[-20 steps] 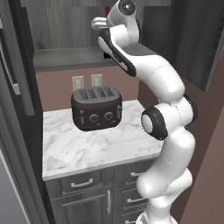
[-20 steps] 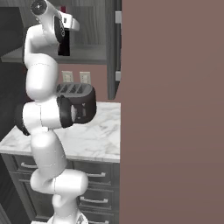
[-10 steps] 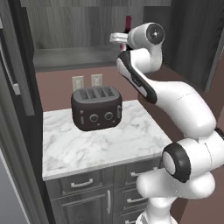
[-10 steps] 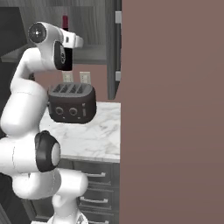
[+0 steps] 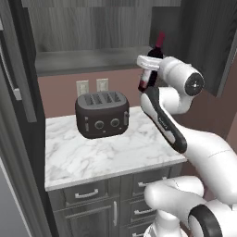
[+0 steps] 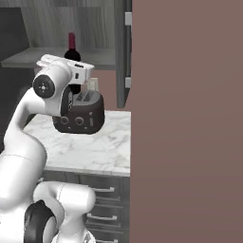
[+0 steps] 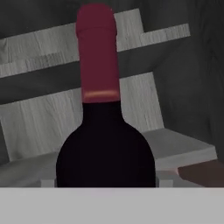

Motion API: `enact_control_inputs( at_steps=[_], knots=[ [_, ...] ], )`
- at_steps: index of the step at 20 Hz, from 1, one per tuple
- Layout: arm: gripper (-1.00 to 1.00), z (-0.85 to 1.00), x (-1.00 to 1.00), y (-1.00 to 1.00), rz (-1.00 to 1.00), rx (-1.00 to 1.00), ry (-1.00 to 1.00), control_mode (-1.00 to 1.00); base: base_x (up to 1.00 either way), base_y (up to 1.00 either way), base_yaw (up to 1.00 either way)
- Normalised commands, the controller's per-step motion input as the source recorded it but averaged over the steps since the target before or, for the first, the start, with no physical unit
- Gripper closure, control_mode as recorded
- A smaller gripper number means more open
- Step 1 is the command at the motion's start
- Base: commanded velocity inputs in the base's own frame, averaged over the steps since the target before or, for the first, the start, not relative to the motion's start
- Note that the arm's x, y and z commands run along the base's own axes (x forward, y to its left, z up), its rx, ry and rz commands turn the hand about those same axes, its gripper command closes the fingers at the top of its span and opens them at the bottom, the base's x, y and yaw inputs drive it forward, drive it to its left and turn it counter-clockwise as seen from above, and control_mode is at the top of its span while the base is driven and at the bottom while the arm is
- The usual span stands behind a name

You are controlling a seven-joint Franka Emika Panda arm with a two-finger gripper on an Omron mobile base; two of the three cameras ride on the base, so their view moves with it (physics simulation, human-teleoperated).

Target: Open the cabinet directly in front. Then move the wine and the cup to the dining counter with the jar on it.

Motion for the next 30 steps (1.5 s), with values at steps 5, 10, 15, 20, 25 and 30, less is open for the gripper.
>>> enact_control_inputs(
  at_steps=[5, 10, 15, 20, 25, 30],
  knots=[
    [1.00, -0.19, -1.00, -0.01, 0.09, 0.00, -0.07, -1.00, 0.00, 0.00, 0.00],
    [1.00, -0.21, -1.00, 0.34, 0.22, -0.13, 0.00, -1.00, 0.00, 0.00, 0.00],
    [1.00, -0.16, -0.70, 0.47, 0.18, -0.12, -0.13, -1.00, 0.00, 0.00, 0.00],
    [1.00, 0.00, -0.03, 0.01, 0.00, 0.00, -0.02, -1.00, 0.00, 0.00, 0.00],
    [1.00, -0.02, -0.12, 0.00, 0.00, 0.00, 0.00, 1.00, -0.79, 0.00, 0.07],
    [1.00, 0.00, 0.00, 0.00, 0.00, 0.00, 0.00, 1.00, -1.00, 0.00, 0.13]
  ],
)
